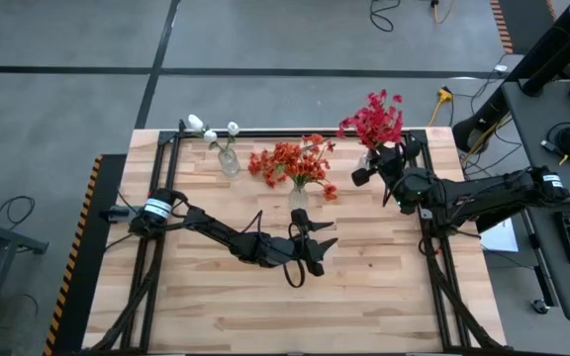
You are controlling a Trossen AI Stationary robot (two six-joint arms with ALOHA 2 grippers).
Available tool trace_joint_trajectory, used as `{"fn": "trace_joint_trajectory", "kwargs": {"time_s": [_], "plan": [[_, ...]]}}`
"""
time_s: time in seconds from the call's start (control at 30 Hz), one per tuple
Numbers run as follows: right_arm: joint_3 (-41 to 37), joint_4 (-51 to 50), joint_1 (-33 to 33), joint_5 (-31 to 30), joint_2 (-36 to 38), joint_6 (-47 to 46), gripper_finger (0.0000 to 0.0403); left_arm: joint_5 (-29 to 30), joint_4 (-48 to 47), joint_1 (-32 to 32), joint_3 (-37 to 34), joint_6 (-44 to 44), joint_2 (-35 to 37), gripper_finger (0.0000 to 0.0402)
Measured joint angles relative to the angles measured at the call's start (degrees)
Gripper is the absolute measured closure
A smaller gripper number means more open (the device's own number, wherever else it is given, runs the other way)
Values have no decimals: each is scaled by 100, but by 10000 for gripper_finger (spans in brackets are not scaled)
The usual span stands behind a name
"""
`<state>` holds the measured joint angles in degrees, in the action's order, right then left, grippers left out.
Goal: Sort flowers into vase by color
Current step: Put the red flowers into the top right transparent vase
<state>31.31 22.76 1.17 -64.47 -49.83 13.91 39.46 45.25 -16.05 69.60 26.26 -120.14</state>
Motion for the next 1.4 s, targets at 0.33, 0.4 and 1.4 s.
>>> {"fn": "trace_joint_trajectory", "kwargs": {"time_s": [0.33, 0.4, 1.4], "plan": [[-7, 20, 0, -5, 85, 111, 336, 0, 2, 0, 0, 2, 0, 203], [-7, 19, -2, -4, 137, 171, 324, 0, 2, 0, 0, 2, 0, 203], [899, -1938, -144, 7, 326, -865, 238, 17, -4, 4, 0, 24, 0, 203]]}}
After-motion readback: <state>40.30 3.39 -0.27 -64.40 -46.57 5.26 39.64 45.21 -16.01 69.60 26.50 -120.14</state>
